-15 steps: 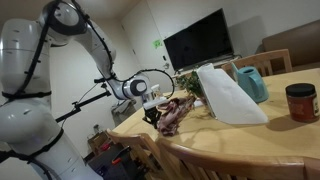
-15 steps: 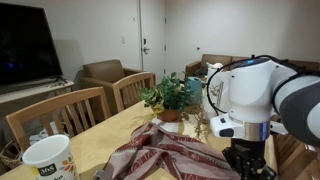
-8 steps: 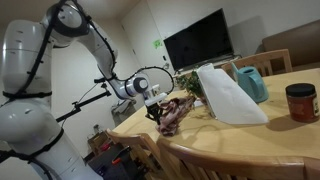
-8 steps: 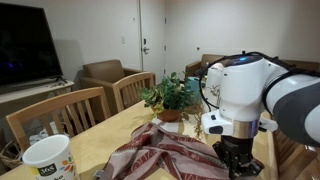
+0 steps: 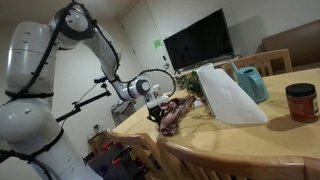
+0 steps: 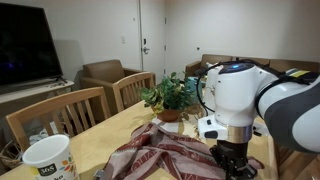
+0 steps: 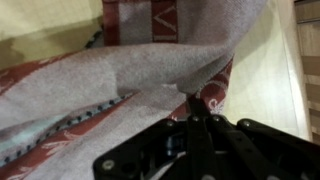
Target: Straighten the red cloth
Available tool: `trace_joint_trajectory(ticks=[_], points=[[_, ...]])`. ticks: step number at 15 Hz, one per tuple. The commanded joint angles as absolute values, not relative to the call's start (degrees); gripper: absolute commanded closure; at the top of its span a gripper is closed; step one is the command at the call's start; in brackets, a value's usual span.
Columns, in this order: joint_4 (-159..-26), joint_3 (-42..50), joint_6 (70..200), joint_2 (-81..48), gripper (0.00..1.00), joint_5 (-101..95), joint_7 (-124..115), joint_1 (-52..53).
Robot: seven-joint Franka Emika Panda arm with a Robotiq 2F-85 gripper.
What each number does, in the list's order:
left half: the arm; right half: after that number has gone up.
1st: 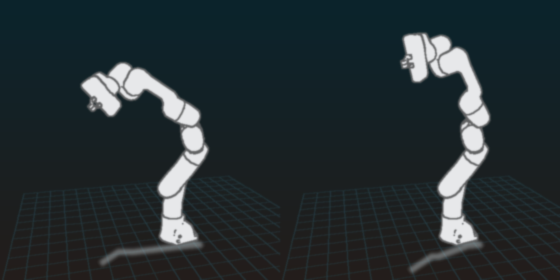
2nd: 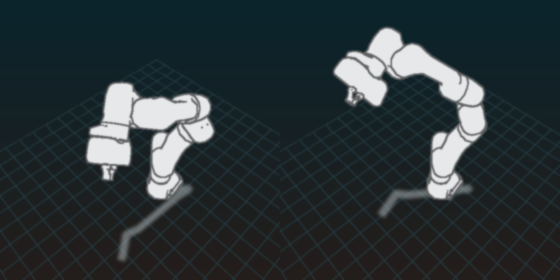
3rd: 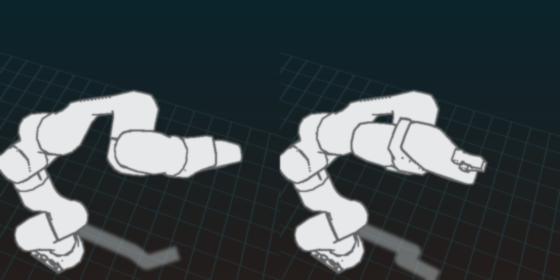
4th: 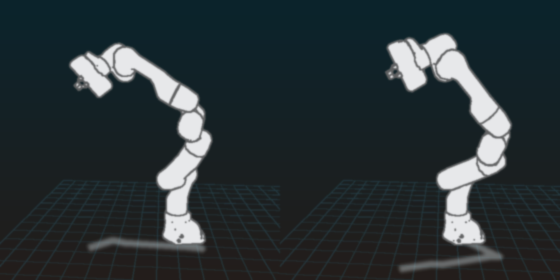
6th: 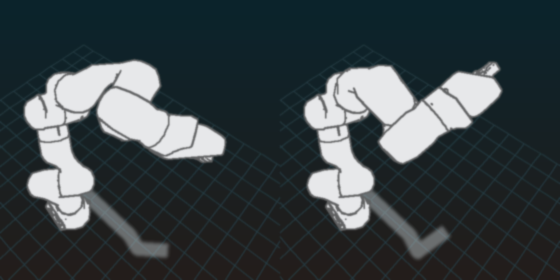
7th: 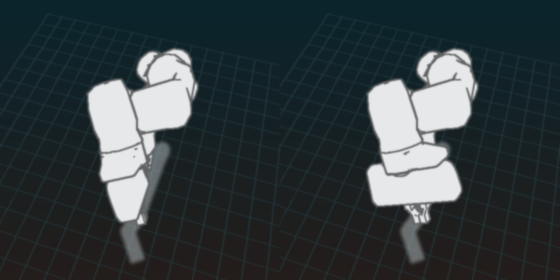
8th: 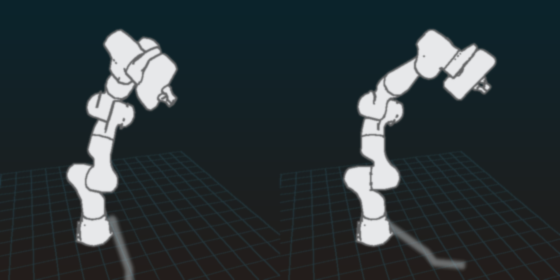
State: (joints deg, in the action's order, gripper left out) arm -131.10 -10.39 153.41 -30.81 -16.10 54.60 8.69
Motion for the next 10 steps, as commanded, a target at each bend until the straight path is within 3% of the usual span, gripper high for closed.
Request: trace_joint_trajectory(ticks=[1, 10], points=[[-129.45, -10.03, 152.22, -32.28, 1.00, -17.76, 52.17, 9.31], [-126.80, -10.85, 148.43, -34.60, 1.00, -19.28, 49.76, 12.25]])
